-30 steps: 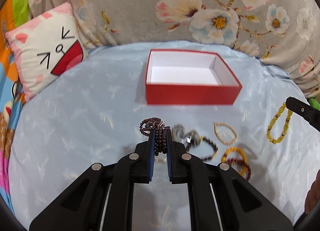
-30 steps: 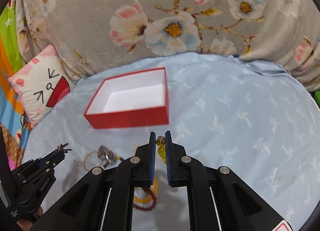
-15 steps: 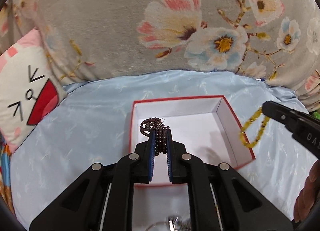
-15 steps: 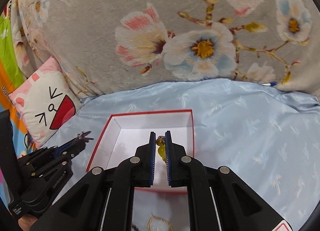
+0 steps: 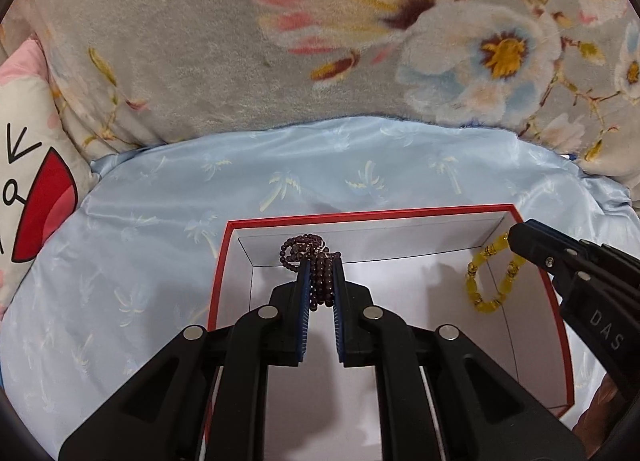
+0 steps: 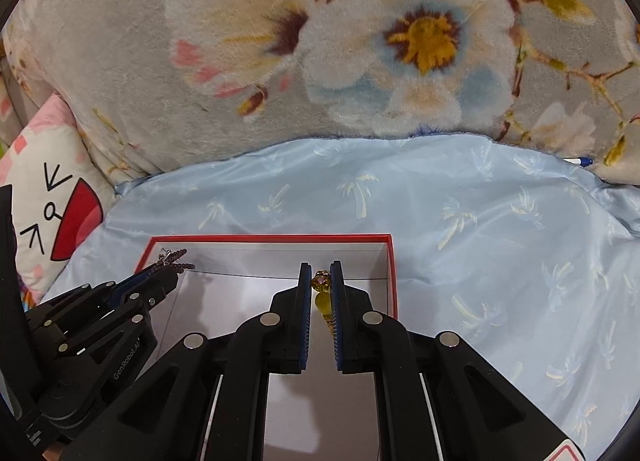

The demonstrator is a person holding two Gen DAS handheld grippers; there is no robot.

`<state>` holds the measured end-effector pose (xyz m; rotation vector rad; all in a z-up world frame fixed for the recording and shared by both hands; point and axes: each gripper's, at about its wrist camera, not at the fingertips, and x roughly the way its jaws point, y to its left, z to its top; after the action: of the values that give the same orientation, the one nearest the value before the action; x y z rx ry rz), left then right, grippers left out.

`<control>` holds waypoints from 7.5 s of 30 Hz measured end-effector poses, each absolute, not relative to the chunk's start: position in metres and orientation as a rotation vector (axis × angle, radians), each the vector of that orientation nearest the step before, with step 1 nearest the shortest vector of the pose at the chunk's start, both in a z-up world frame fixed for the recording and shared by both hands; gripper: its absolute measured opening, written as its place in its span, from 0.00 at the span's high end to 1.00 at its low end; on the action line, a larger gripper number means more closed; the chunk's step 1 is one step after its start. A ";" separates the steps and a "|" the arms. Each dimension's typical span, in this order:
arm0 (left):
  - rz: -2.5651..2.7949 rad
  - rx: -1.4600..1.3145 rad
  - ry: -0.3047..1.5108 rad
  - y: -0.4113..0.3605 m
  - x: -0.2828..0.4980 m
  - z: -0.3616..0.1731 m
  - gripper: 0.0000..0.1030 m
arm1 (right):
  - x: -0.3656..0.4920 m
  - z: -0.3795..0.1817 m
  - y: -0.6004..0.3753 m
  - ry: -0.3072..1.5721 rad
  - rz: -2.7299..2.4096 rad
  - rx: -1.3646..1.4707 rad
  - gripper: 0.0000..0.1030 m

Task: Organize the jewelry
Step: 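Open both tools to drop the bracelets into the red box, then move both open tools back toward the remaining jewelry, then grasp the dark red bead bracelet with the right tool while the left tool approaches the silver watch, then close the left tool on the silver watch, then carry the silver watch and red bead bracelet over the red box with both tools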

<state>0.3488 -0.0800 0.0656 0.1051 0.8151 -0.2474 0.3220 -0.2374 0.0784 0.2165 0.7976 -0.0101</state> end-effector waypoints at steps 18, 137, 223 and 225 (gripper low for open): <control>-0.171 0.069 0.722 -0.058 0.331 0.093 0.36 | 0.285 0.096 -0.249 0.726 -0.036 0.214 0.60; -0.267 -0.017 0.917 -0.032 0.123 0.025 0.80 | 0.015 0.012 -0.210 0.882 0.069 0.309 0.93; -0.307 0.002 0.869 -0.007 0.178 0.037 0.56 | 0.125 0.085 -0.196 0.780 0.151 0.305 0.93; -0.305 0.006 0.889 -0.009 0.183 0.027 0.56 | 0.122 0.083 -0.196 0.785 0.151 0.309 0.93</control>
<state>0.1826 -0.0091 0.0269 0.0064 0.8888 -0.3049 0.1224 -0.1959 0.0827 0.3095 0.7846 0.1508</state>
